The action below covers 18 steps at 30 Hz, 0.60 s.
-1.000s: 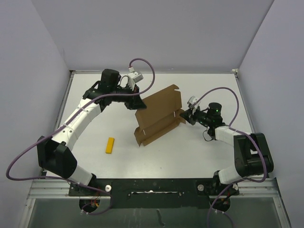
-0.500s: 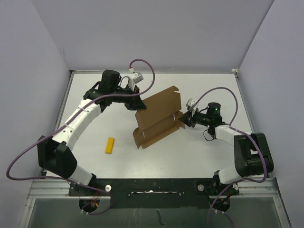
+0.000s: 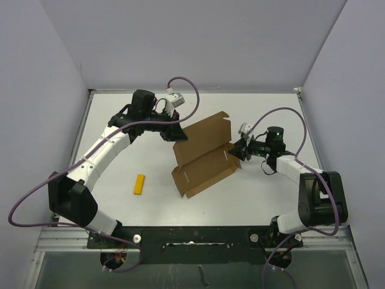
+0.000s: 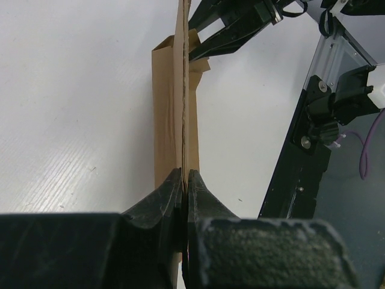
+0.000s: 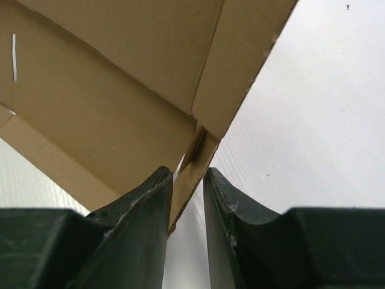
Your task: Fold the paper box
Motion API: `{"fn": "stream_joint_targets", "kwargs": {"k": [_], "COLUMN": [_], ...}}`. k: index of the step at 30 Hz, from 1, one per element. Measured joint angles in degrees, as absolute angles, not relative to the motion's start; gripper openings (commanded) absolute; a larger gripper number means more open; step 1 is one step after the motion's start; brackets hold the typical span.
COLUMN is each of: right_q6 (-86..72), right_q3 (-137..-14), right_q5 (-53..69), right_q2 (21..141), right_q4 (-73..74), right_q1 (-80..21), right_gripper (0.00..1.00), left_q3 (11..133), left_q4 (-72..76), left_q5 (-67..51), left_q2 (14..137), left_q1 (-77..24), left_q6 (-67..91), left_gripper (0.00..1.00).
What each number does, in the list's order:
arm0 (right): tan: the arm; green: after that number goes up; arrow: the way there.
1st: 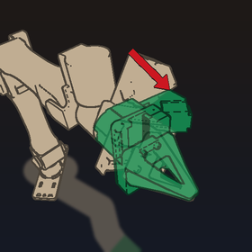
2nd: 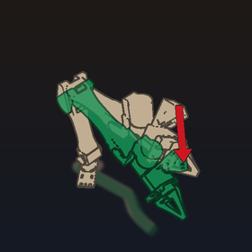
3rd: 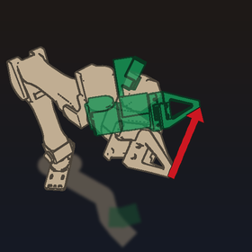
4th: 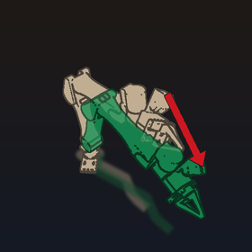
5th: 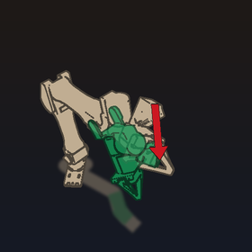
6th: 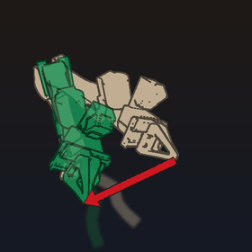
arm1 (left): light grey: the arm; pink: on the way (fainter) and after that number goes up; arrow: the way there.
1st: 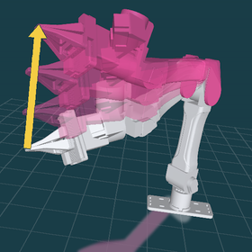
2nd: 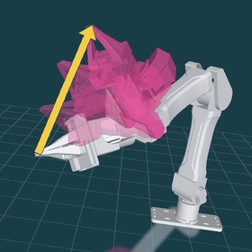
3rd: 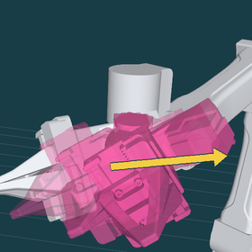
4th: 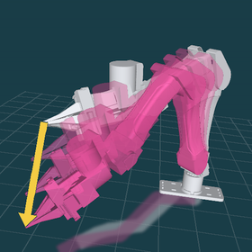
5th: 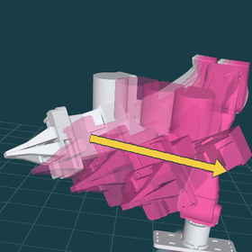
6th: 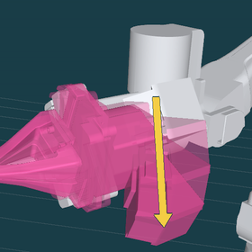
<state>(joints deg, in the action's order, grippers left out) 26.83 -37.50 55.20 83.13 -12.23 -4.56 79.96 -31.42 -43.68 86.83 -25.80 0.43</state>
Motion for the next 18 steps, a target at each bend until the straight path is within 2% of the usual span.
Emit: {"fn": "stream_joint_targets", "kwargs": {"k": [4, 12, 18], "right_q6": [27.09, 24.51, 21.82], "right_q3": [-39.00, -39.97, -38.00], "right_q5": [55.05, 53.19, 49.56], "right_q2": [83.13, 83.24, 82.78], "right_q4": [-10.17, -9.82, -19.20], "right_q1": [-4.43, -4.32, -5.85], "right_gripper": [0.01, 0.00, 0.00], "left_q3": [79.96, 81.67, 86.30], "left_q4": [-31.44, -32.69, -35.18], "left_q5": [-43.46, -42.87, -42.13], "left_q2": [86.83, 87.48, 88.75], "left_q1": [-26.11, -26.06, -25.65], "left_q6": [0.38, -0.34, -1.41], "left_gripper": [0.00, 0.00, 0.00]}}
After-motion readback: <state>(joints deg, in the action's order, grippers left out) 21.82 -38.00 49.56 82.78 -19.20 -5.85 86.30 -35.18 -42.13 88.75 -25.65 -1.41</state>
